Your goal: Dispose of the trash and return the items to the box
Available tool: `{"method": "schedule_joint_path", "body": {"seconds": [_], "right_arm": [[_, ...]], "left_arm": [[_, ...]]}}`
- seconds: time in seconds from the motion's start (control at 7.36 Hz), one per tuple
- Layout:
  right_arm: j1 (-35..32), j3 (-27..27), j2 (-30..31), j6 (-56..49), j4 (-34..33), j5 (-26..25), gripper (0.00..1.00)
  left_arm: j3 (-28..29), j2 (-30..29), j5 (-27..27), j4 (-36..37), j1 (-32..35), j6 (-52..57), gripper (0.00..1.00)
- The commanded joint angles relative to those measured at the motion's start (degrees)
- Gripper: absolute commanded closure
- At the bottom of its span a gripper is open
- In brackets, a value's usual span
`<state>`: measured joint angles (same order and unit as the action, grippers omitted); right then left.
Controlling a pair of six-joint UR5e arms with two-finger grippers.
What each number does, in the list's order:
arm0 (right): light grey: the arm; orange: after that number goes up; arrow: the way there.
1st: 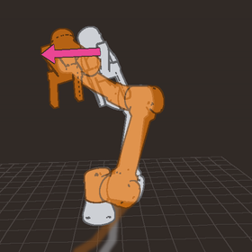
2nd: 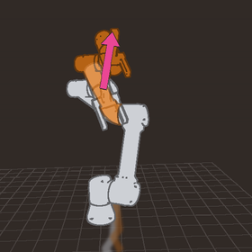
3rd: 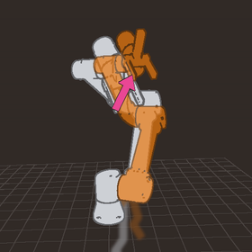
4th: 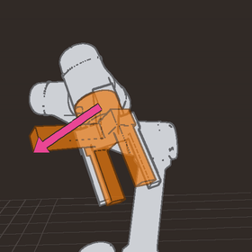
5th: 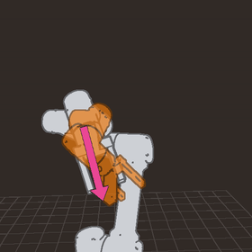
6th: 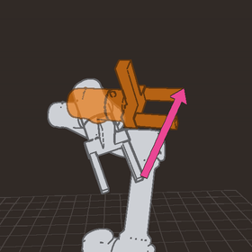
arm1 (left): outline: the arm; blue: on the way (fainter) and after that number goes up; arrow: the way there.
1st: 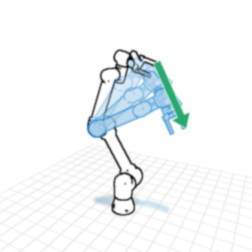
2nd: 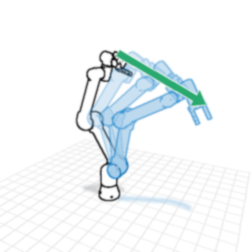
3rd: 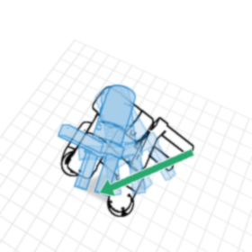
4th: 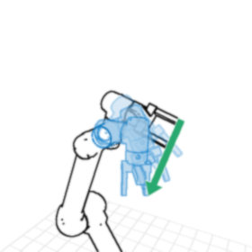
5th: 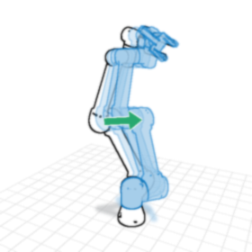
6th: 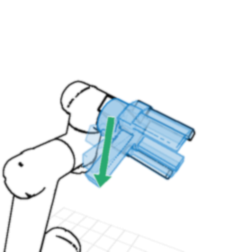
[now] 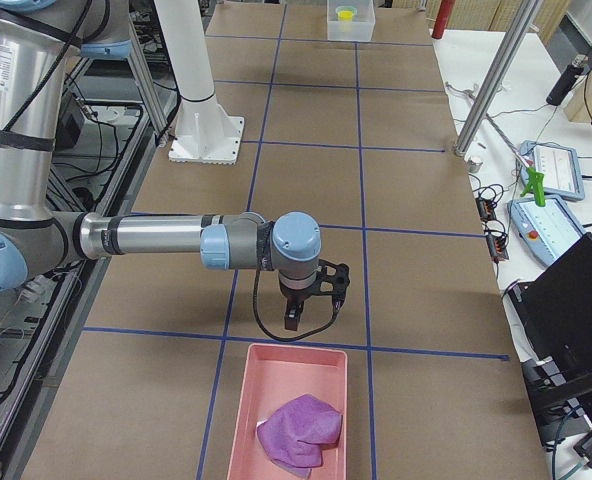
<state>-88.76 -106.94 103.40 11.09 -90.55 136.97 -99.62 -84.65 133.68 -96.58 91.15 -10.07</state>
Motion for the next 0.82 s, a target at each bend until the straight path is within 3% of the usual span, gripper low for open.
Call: {"method": "schedule_joint_path", "body": {"seconds": [0.0,0.68], "right_arm": [[0.0,0.2,-0.1,0.0,0.0,-0.1,0.00],[0.0,-0.1,-0.5,-0.1,0.1,0.1,0.00]], "left_arm": [[0.0,-0.1,0.0,0.1,0.0,-0.1,0.01],[0.0,0.1,0.0,-0.4,-0.2,0.4,0.01]]}}
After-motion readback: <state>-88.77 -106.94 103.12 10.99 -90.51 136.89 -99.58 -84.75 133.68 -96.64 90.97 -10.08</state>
